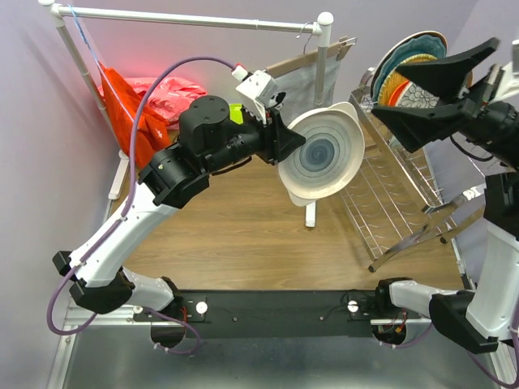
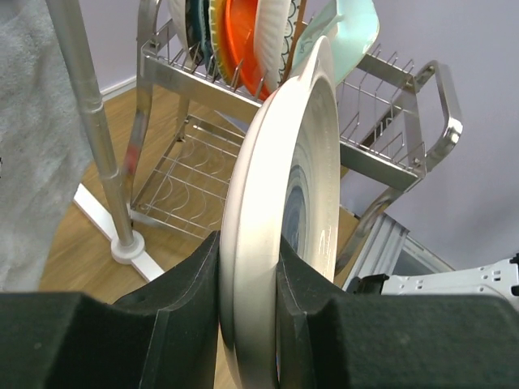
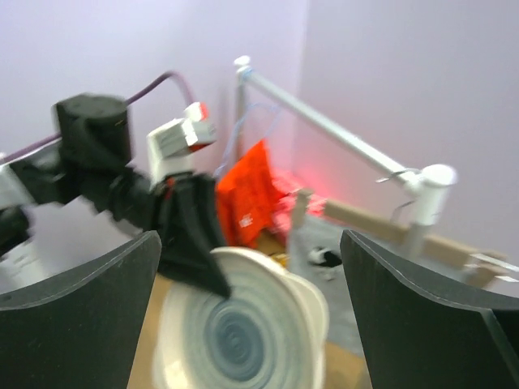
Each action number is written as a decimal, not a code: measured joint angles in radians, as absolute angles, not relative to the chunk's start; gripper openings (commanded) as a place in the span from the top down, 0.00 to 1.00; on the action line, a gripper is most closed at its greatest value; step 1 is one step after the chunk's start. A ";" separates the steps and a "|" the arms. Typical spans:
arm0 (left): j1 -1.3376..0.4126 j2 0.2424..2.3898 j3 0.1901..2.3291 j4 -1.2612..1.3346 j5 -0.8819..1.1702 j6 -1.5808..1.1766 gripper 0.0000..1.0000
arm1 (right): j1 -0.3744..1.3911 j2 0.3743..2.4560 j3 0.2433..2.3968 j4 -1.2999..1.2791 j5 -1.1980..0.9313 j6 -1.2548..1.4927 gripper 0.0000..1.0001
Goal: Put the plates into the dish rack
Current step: Insert the plate into the dish rack
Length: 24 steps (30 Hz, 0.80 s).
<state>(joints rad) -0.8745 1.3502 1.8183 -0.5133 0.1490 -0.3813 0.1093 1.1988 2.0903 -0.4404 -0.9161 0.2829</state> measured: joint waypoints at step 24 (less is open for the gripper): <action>-1.131 1.689 2.275 -0.347 0.076 -0.209 1.00 | 0.107 1.179 2.199 -0.145 0.140 0.171 0.00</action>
<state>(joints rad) -1.1313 1.6886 2.2749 -0.3470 0.0765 -0.2089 0.1074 1.1793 2.1990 -0.1452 0.1398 0.1711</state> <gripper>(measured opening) 0.348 0.996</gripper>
